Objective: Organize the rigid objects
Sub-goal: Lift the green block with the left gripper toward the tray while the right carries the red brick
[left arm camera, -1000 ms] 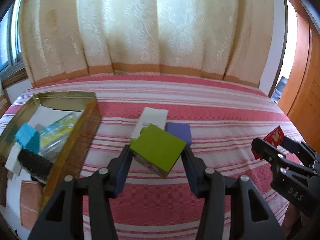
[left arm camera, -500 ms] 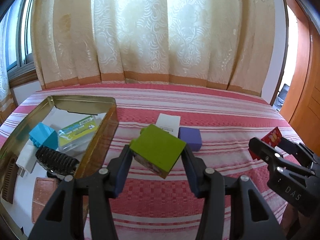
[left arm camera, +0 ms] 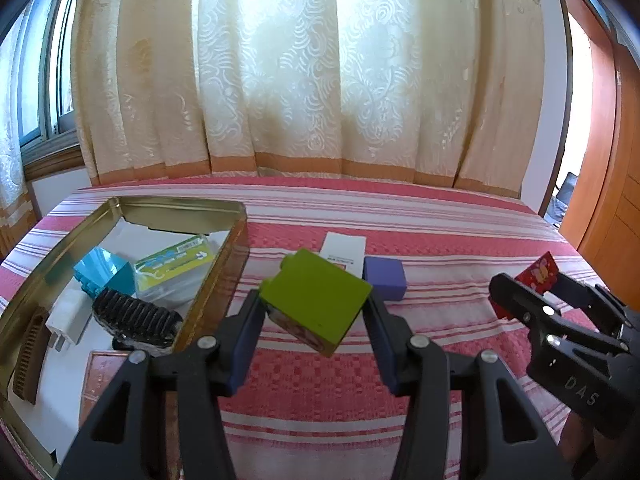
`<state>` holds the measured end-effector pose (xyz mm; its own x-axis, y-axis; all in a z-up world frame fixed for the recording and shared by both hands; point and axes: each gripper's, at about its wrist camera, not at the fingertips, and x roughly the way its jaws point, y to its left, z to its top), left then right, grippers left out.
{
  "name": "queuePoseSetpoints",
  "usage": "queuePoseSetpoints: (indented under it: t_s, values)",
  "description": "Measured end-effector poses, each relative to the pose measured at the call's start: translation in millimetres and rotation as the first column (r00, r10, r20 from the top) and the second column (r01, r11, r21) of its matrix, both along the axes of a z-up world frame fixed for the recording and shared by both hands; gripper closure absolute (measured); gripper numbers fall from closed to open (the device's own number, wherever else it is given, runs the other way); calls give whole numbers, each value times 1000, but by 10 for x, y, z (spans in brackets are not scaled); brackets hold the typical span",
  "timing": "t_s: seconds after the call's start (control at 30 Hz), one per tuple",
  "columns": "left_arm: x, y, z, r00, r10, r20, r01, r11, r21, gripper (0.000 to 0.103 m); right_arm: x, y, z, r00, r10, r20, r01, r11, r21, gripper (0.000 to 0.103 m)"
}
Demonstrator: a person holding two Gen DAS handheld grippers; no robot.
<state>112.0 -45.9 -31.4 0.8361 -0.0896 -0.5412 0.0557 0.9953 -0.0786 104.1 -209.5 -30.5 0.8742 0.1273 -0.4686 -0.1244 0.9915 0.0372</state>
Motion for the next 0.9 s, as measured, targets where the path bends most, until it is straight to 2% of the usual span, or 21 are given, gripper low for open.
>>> queuePoseSetpoints:
  t_s: [0.9]
  values:
    - [-319, 92, 122, 993, 10, 119, -13, 1000, 24, 53, -227, 235, 65, 994, 46, 95, -47, 999, 11, 34]
